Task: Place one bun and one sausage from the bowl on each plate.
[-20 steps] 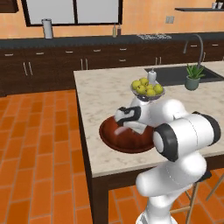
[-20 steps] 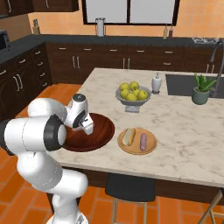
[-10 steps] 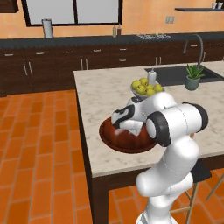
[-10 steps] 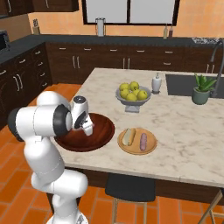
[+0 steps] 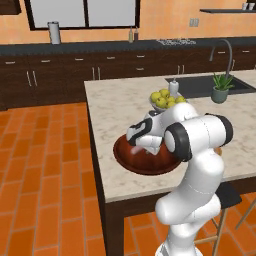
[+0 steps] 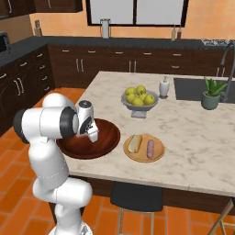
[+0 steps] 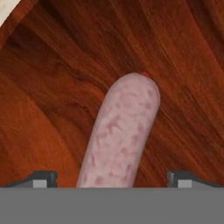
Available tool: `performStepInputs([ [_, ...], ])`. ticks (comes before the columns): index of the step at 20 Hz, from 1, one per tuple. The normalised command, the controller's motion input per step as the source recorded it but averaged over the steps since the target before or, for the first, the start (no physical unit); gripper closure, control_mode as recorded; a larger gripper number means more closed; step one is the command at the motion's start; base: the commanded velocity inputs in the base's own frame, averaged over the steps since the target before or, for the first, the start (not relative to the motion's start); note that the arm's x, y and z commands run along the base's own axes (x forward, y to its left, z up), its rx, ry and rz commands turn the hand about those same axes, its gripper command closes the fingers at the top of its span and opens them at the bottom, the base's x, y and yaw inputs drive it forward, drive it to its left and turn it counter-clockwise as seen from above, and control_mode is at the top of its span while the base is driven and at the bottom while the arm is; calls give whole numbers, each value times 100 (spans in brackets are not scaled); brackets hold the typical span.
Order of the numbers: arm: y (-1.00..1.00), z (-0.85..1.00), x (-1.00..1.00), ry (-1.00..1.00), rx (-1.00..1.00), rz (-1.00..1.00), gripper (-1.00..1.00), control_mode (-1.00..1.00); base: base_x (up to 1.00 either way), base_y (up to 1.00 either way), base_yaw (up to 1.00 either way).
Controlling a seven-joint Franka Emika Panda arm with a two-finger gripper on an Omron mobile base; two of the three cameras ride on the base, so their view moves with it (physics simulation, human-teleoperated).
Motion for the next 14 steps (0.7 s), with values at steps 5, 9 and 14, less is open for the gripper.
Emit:
performStepInputs([
  [5, 0, 0, 0, 0, 0, 0, 100, -100, 0, 0, 0],
  [9, 0, 0, 0, 0, 0, 0, 100, -100, 0, 0, 0],
  [14, 0, 0, 0, 0, 0, 0, 100, -100, 0, 0, 0],
])
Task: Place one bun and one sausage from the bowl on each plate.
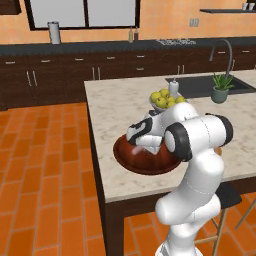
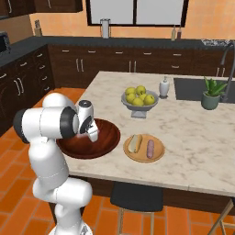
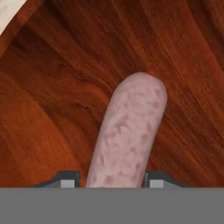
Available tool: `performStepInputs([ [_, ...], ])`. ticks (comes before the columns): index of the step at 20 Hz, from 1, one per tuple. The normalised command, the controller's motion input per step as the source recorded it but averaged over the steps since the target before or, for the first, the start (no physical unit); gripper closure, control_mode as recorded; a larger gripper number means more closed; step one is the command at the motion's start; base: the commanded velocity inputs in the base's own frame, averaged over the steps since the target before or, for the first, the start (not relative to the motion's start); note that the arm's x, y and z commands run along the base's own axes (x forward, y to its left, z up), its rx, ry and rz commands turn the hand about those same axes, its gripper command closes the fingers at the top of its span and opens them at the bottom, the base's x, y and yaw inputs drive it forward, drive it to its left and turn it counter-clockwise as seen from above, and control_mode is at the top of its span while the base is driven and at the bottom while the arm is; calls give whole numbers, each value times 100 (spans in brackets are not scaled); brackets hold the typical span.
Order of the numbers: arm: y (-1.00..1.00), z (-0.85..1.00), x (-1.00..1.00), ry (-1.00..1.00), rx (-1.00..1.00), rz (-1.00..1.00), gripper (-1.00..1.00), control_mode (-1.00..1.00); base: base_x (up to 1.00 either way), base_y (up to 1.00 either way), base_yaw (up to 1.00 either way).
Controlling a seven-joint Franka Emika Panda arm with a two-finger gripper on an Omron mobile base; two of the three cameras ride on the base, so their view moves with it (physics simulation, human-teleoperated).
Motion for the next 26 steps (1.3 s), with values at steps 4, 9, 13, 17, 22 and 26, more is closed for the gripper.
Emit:
performStepInputs([
  [4, -24, 28, -23, -2, 0, 9, 100, -100, 0, 0, 0],
  [9, -40, 92, -36, -1, 0, 15, 100, -100, 0, 0, 0],
  [13, -15, 65, -87, 0, -8, 30, 100, -100, 0, 0, 0],
  [17, 6, 58, -67, 0, -18, 24, 100, -100, 0, 0, 0],
  [22, -2, 48, -48, 2, -16, 24, 100, -100, 0, 0, 0],
  [26, -14, 41, -55, 3, -11, 27, 100, -100, 0, 0, 0],
])
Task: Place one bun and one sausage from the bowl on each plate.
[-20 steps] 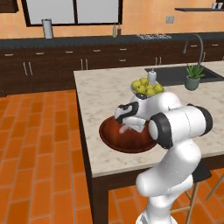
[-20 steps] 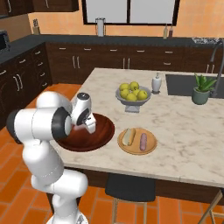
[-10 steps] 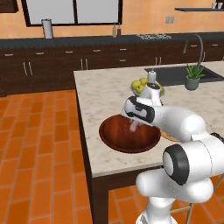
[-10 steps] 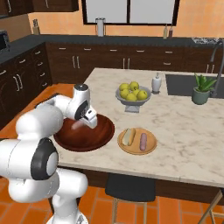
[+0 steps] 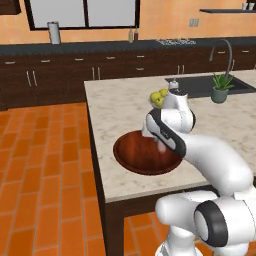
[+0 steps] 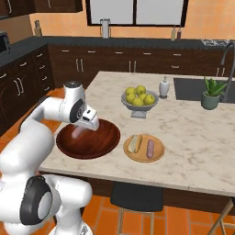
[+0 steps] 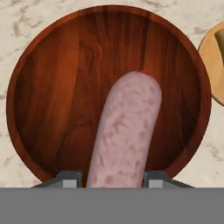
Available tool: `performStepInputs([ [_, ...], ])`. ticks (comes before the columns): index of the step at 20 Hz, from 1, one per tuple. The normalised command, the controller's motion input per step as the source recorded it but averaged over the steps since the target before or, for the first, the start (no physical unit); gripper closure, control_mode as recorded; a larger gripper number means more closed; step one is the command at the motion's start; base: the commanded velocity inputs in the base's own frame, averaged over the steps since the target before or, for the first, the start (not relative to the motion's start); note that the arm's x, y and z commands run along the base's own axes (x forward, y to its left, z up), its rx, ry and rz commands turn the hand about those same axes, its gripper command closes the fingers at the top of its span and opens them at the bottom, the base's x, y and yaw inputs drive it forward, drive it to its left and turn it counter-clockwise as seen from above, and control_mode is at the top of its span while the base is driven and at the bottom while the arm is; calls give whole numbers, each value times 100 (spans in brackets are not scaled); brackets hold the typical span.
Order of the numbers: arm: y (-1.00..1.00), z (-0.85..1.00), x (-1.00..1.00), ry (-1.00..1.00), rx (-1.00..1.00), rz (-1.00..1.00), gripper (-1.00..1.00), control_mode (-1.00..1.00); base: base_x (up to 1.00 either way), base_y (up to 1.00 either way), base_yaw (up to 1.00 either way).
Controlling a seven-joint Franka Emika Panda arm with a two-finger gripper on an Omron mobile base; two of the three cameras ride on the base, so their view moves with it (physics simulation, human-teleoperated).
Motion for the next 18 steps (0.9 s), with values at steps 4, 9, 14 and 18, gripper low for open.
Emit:
performStepInputs([
  [4, -36, 28, -48, 2, -7, 17, 100, -100, 0, 0, 0],
  [9, -4, 4, -34, 0, -2, 4, 100, -100, 0, 0, 0],
  [14, 0, 0, -11, 0, 0, 2, 100, -100, 0, 0, 0],
  [18, 0, 0, -4, 0, 0, 0, 100, 100, -9, 0, 0],
])
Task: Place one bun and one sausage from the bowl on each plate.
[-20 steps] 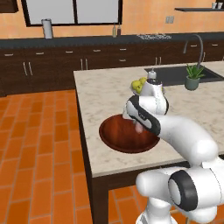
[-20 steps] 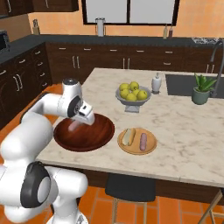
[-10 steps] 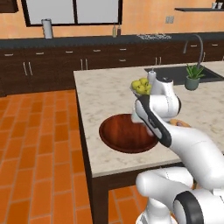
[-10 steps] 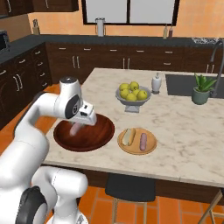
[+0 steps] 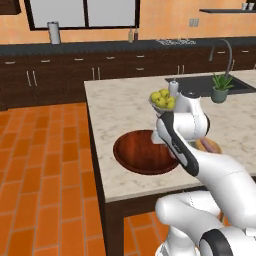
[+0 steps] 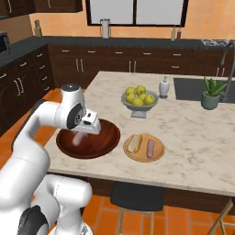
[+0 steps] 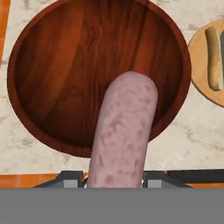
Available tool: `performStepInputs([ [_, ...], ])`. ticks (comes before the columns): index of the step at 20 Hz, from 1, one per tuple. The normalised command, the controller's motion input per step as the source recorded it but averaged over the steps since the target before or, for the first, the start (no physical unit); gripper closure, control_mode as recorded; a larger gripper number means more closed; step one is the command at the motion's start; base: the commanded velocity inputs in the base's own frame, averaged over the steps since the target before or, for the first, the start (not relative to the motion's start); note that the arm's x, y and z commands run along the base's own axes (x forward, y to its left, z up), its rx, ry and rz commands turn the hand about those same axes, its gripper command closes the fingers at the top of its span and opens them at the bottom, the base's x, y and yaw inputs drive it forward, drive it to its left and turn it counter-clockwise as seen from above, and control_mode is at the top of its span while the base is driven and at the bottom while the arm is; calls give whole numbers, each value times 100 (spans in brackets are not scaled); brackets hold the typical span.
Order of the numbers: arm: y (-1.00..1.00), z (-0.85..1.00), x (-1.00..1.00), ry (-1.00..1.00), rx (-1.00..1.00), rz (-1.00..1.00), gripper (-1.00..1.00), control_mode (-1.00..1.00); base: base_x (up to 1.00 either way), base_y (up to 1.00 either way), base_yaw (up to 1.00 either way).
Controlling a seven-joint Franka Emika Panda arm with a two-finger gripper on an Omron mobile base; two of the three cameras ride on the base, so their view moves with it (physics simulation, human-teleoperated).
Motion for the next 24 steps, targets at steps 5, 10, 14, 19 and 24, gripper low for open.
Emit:
performStepInputs([
  [5, 0, 0, 0, 0, 0, 0, 100, 100, -95, -86, 0],
  [10, 0, 0, 0, 0, 0, 0, 100, 100, -12, -100, -6],
  [14, 0, 0, 0, 0, 0, 0, 100, 100, 0, -100, -2],
  [19, 0, 0, 0, 0, 0, 0, 100, 100, 3, -100, 0],
  [24, 0, 0, 0, 0, 0, 0, 100, 100, 2, -100, 0],
])
